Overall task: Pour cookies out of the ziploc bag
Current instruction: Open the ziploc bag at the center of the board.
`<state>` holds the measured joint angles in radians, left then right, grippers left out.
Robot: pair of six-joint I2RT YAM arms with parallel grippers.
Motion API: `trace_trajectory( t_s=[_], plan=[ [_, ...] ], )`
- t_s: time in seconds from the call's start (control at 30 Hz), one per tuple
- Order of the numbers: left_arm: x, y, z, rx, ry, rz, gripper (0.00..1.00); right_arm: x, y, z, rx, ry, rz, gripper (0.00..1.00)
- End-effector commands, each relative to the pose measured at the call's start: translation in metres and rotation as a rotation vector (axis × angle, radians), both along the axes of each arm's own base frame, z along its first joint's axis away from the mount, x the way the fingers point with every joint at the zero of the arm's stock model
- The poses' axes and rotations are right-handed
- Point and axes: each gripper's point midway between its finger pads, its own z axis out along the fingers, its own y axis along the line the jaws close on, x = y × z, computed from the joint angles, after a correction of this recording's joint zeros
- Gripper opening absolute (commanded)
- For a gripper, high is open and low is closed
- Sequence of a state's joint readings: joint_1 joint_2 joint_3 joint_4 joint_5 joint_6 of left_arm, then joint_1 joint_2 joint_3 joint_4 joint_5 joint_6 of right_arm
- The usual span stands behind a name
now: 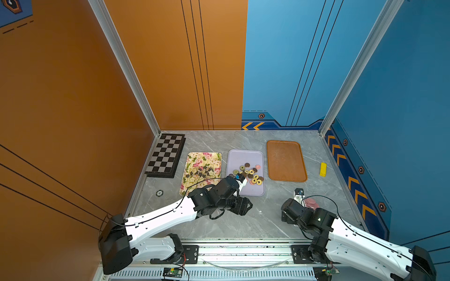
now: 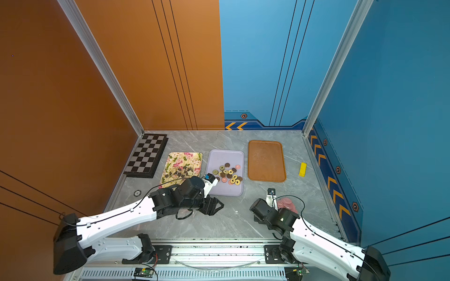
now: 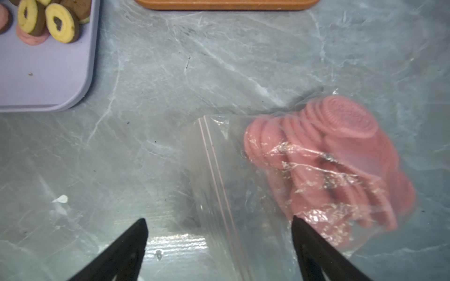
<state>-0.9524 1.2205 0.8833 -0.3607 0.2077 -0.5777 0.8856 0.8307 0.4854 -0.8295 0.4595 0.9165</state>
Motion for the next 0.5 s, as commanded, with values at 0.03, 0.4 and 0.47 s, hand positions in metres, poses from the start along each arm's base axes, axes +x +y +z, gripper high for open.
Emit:
trace_trajectory(
  t_s=[0.03,0.4,0.47],
  plan=[
    [0.010,-0.016,0.036,-0.185,0.016,-0.092,0.71,0.003,-0.014,0.005,-0.121,0.001,-0.057,0.85],
    [0.012,0.006,0.041,-0.258,0.114,0.026,0.71,-0.009,-0.016,0.007,-0.173,0.081,-0.067,0.79],
    [0.012,0.011,0.039,-0.272,0.111,0.049,0.72,-0.009,-0.015,0.005,-0.202,0.110,-0.056,0.78]
  ],
)
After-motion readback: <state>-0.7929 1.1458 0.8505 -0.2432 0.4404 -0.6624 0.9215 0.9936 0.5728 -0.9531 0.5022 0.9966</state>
